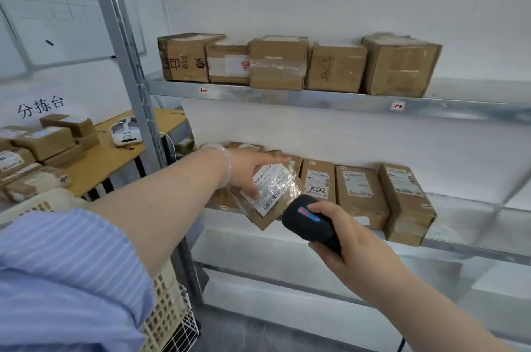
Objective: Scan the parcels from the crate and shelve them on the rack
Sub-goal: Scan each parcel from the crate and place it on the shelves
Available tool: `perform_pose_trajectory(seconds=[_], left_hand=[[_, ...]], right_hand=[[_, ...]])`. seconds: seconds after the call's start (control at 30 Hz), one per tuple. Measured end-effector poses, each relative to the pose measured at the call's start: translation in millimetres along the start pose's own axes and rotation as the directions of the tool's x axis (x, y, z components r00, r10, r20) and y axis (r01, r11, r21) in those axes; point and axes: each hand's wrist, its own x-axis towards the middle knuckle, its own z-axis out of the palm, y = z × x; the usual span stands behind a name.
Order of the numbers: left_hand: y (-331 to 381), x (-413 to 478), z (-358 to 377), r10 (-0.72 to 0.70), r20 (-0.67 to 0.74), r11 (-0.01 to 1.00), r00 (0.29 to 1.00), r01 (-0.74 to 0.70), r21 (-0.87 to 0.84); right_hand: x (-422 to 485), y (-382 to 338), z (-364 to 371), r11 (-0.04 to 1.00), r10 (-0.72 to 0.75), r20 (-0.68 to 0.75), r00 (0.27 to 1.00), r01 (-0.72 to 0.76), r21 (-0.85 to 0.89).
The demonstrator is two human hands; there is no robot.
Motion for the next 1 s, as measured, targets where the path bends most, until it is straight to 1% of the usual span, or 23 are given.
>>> perform_pose_trajectory(seconds=[0.23,0.37,0.53,0.77,0.9,0.93,1.0], left_hand=[[17,5,9,0.005,-0.031,0.998,0.999,-0.003,0.063],[16,6,12,0.01,-0.031,1.0,0.999,-0.009,0.028],[11,7,13,0.017,-0.027,0.999,0.999,-0.016,0.034],[3,11,13,0.083,0.01,0.996,0.997,-0.083,0.041],[-6,12,10,0.118,0.027,0.993,0.993,-0.119,0.021],[-8,12,10,0.13,0.029,0.992,0.991,-0.129,-0.004],[-9,13,10,0.155,0.024,0.982,0.988,-0.151,-0.109]], right_hand=[[-12,-1,-14,0.999,0.016,0.012,1.0,-0.015,-0.045],[-15,-2,-17,0.998,0.041,0.017,0.999,-0.041,-0.038],[-17,-6,-16,0.996,0.073,0.025,0.997,-0.072,-0.053],[-15,-22,-9,0.991,0.117,0.015,0.993,-0.116,-0.065],[-18,-33,-3,0.985,0.169,-0.022,0.985,-0.17,-0.021],[-19,-35,-1,0.98,0.198,-0.055,0.979,-0.198,0.011],[-21,-38,3,0.955,0.283,-0.16,0.946,-0.262,0.139]])
